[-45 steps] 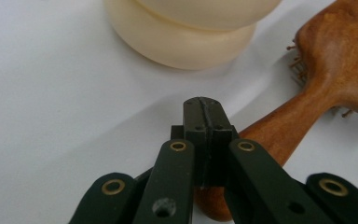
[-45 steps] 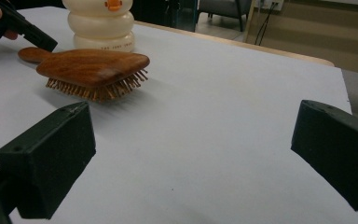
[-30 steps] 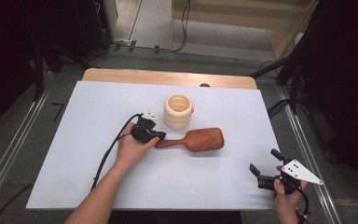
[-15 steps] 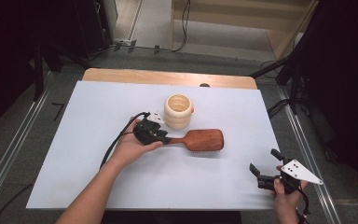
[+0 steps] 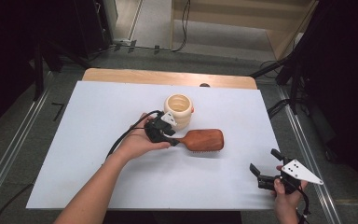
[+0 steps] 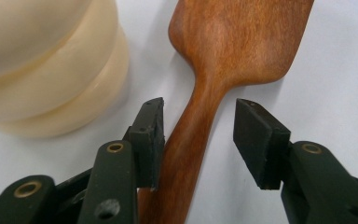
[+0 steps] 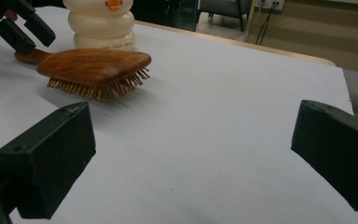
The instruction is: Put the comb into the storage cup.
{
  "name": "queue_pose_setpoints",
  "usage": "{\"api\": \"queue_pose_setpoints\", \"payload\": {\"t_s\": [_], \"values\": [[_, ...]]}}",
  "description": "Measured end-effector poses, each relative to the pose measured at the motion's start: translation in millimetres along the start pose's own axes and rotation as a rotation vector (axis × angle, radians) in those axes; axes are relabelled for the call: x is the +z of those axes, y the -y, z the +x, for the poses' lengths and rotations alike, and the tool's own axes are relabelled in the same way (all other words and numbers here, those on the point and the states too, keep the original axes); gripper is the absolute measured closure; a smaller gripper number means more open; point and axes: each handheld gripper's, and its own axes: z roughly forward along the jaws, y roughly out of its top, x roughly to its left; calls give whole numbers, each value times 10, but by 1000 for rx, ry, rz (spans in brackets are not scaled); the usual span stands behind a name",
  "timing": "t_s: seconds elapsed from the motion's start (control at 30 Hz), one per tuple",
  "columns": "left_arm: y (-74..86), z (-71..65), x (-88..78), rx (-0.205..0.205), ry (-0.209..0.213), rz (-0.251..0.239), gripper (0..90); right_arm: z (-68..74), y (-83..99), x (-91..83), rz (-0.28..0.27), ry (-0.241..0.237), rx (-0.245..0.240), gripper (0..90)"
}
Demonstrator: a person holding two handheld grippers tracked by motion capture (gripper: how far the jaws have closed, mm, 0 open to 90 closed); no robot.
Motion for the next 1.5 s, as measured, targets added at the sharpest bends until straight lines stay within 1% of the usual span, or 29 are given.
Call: {"api": "queue_pose_setpoints", "payload": {"t_s": [0.07, 0.1, 0.17, 0.3, 0.37, 0.4, 0.43, 0.47, 0.5, 0.57, 0.6, 0.77, 0.87, 0.97, 1.07, 1.13, 1.2, 1.23, 1.27, 1.3, 1.37, 1.4, 1.43, 1.5], "values": [[-12, 5, 18, 8, 4, 1, 501, 2, 0, -2, 1, 0, 5, 0], [-31, 8, 51, 14, 21, 18, 502, 1, 0, -2, 1, -1, 7, 0], [-38, 4, 68, 20, 18, 24, 501, 1, 0, -3, 0, -1, 7, 0], [-75, 0, 125, 32, 33, 38, 502, -1, 1, -4, -1, -2, 7, 0], [-91, -2, 148, 34, 40, 42, 520, -1, 2, -4, -1, -2, 7, 0], [-101, -2, 158, 44, 41, 50, 527, -1, 2, -4, -1, -2, 8, 0], [-105, -8, 174, 42, 42, 50, 527, -1, 2, -4, -1, -2, 8, 0], [-110, -8, 193, 44, 45, 56, 527, -1, 2, -4, -2, -2, 8, 0], [-108, -4, 216, 54, 43, 67, 527, -1, 2, -6, -1, -2, 9, 0], [-106, -3, 231, 53, 41, 71, 537, -2, 2, -6, -1, -2, 8, 0], [-100, -1, 250, 46, 44, 68, 541, -2, 2, -6, -1, -3, 9, 0], [-112, 19, 267, 62, 53, 81, 555, -1, 3, -4, -2, -3, 8, 0], [-114, 24, 274, 65, 53, 84, 579, -1, 3, -5, -1, -2, 8, 0], [-117, 44, 282, 79, 57, 90, 596, 1, 3, -6, 0, -2, 9, 0], [-113, 48, 291, 78, 59, 91, 604, 1, 3, -6, 1, -3, 7, 0], [-107, 51, 304, 85, 57, 98, 610, 1, 3, -6, 1, -3, 6, 0], [-104, 52, 303, 98, 57, 98, 616, 1, 3, -7, 1, -2, 6, 0], [-104, 52, 303, 98, 57, 98, 619, 1, 3, -6, 1, -2, 6, 0], [-100, 39, 304, 114, 45, 95, 622, 1, 3, -6, 1, -2, 6, 0], [-100, 39, 304, 114, 45, 95, 626, 1, 3, -6, 1, -2, 6, 0], [-89, 24, 305, 150, 44, 85, 640, 2, 3, -4, 2, -1, 3, 0], [-89, 24, 305, 150, 44, 85, 648, 3, 3, -5, 2, -1, 3, 0], [-85, 21, 300, 166, 46, 87, 658, 3, 3, -4, 3, 0, 2, 0], [-82, 14, 300, 172, 48, 84, 675, 4, 3, -5, 2, -1, 2, 0]]}}
